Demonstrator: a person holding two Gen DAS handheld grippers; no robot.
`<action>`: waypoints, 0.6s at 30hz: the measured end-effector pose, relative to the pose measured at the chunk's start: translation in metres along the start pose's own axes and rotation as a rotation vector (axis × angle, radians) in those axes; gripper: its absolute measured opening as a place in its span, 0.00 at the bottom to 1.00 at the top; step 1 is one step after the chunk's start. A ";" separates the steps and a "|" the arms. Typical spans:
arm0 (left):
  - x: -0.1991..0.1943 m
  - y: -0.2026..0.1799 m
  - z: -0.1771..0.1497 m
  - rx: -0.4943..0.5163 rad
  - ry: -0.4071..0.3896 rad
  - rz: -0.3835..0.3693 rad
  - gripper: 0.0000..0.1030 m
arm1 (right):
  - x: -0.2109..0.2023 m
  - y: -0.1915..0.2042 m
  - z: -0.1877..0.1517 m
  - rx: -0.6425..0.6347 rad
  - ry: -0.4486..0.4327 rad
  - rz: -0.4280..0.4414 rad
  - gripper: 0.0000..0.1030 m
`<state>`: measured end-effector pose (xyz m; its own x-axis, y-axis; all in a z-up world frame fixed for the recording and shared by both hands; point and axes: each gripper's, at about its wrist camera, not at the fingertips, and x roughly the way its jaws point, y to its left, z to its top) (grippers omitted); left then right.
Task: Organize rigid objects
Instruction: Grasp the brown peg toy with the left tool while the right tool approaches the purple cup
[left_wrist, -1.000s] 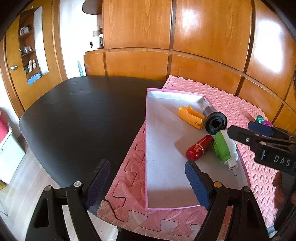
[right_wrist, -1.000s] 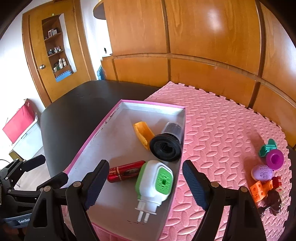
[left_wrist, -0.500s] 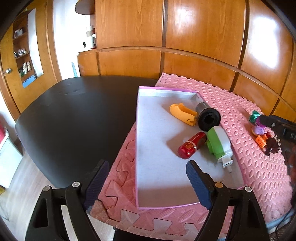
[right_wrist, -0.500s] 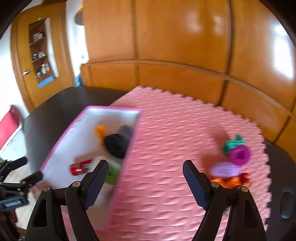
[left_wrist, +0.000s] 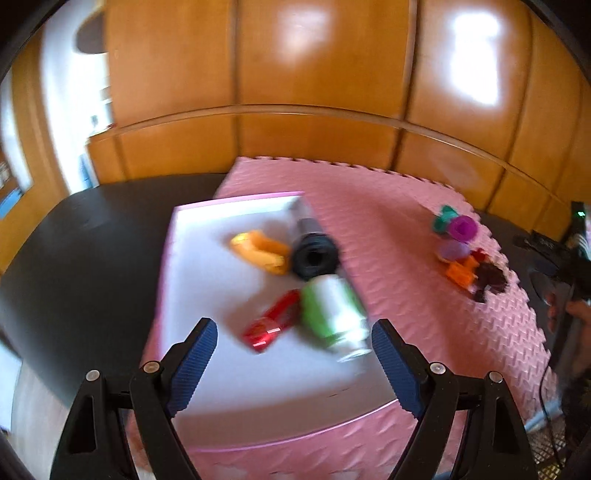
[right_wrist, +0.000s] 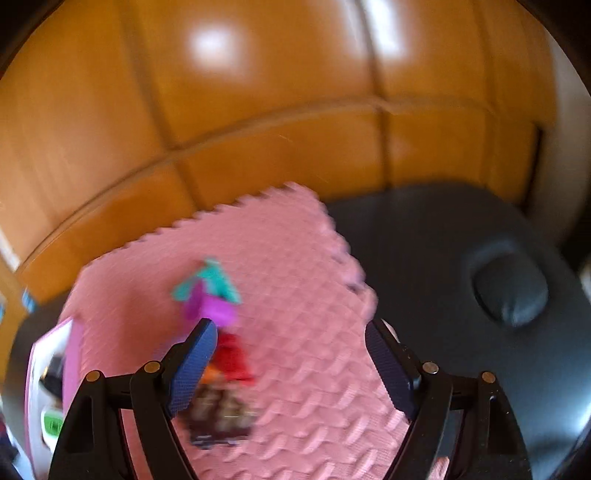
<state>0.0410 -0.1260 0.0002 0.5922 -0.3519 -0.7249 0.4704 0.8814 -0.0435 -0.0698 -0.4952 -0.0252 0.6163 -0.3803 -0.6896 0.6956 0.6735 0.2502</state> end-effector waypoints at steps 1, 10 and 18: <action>0.003 -0.010 0.003 0.020 0.002 -0.013 0.84 | 0.001 -0.006 0.003 0.026 0.003 0.009 0.81; 0.032 -0.097 0.030 0.153 0.026 -0.155 0.84 | 0.000 -0.010 0.009 0.064 0.026 0.070 0.81; 0.056 -0.176 0.030 0.346 0.021 -0.292 0.84 | -0.010 -0.027 0.019 0.147 0.024 0.110 0.81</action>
<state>0.0107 -0.3105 -0.0121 0.3904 -0.5604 -0.7305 0.8091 0.5874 -0.0181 -0.0874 -0.5219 -0.0119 0.6836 -0.2935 -0.6683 0.6723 0.6097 0.4199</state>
